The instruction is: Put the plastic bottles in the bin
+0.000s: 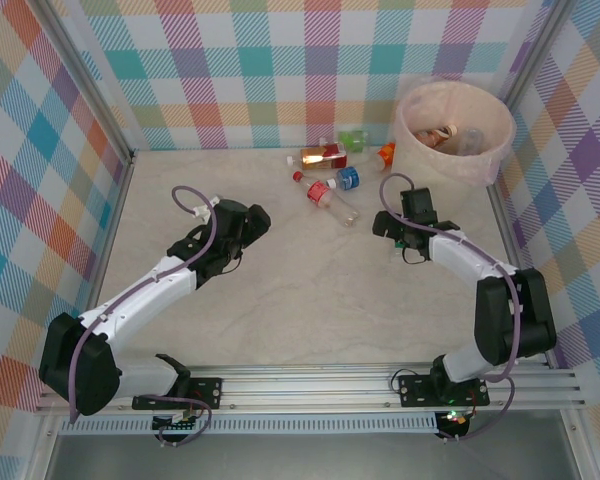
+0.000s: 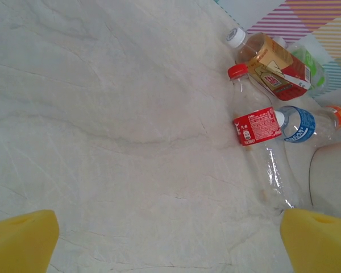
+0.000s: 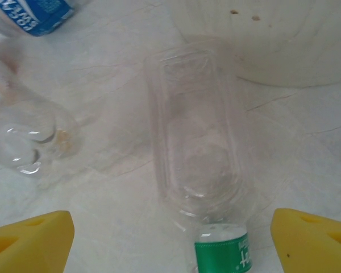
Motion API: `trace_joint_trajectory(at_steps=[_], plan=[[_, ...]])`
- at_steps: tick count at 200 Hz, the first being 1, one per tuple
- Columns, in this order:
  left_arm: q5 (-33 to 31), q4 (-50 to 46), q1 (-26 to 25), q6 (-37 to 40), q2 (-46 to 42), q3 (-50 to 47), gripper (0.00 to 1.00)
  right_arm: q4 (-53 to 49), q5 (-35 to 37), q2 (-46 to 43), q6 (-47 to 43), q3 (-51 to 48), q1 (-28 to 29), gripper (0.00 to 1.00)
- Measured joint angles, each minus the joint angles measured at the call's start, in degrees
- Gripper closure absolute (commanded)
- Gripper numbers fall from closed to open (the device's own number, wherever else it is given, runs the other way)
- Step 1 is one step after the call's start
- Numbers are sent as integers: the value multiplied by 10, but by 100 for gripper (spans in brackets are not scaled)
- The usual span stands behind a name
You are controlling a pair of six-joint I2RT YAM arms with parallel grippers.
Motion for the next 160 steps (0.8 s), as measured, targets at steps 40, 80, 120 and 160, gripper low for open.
trace_joint_trajectory(at_steps=[40,80,120,160], plan=[[2,-9,0,0,2,7,0,10,27,56,-3,2,0,15],[17,-2,0,0,7,8,0,18,45,95,-1,5,0,17],[17,11,0,0,7,8,0,29,51,136,11,21,0,20],[17,11,0,0,8,8,0,34,61,171,20,51,0,31]])
